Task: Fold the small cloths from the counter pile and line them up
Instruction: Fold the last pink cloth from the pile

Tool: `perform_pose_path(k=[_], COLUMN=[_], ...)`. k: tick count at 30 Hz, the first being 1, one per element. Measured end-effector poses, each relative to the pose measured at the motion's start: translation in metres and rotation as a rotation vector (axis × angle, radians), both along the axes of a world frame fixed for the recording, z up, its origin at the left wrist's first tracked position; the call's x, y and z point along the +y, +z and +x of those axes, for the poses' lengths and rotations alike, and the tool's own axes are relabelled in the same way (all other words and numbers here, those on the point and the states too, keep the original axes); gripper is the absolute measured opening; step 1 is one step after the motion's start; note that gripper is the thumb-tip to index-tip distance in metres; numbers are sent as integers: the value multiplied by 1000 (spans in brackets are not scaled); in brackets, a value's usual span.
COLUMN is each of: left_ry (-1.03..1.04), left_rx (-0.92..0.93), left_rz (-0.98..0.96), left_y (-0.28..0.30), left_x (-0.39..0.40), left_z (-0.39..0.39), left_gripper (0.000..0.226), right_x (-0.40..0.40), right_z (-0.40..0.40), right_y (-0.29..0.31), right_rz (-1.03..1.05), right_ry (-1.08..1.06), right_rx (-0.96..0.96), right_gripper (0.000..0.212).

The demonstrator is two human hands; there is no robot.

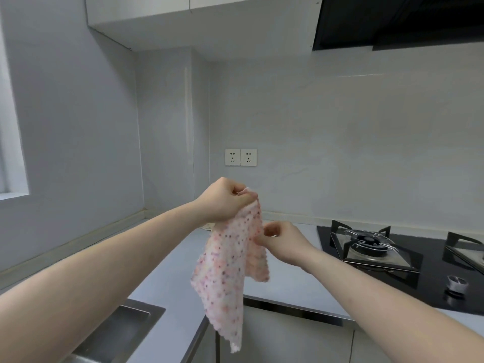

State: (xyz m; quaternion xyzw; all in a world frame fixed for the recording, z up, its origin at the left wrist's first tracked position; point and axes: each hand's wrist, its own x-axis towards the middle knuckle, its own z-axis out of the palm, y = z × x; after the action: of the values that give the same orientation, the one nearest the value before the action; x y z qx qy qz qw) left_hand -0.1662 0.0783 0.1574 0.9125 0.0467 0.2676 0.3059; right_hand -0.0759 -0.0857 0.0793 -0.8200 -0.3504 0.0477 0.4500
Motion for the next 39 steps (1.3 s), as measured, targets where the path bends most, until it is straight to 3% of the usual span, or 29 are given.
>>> perform_pose_path(k=[2,7,13,22,33,39], left_ry=[18,75,58,32,221,249], left_rx=[23,84,217,336,277,198], left_rz=[6,-2,-62,-167,-241,-452], left_y=[-4,-20,-45,-61,-103,-114], left_x=[6,25,46,57,79,77], left_z=[0,1,3,11,54,81], left_gripper=[49,47,45,52,45,28], right_x=[-2,-19,-43,-49,-31,-13], right_z=[8,31,51,70,120,152], right_y=[-5,-8,1,8,-36,-53], right_rz=[-63,-223,-408,-381,-224,85], right_ry=[-15,-20,-18,-59,-321,-367], right_rx=[-23,-31,-65,-73,-152,102], right_gripper=[31,14,17,32,8,10])
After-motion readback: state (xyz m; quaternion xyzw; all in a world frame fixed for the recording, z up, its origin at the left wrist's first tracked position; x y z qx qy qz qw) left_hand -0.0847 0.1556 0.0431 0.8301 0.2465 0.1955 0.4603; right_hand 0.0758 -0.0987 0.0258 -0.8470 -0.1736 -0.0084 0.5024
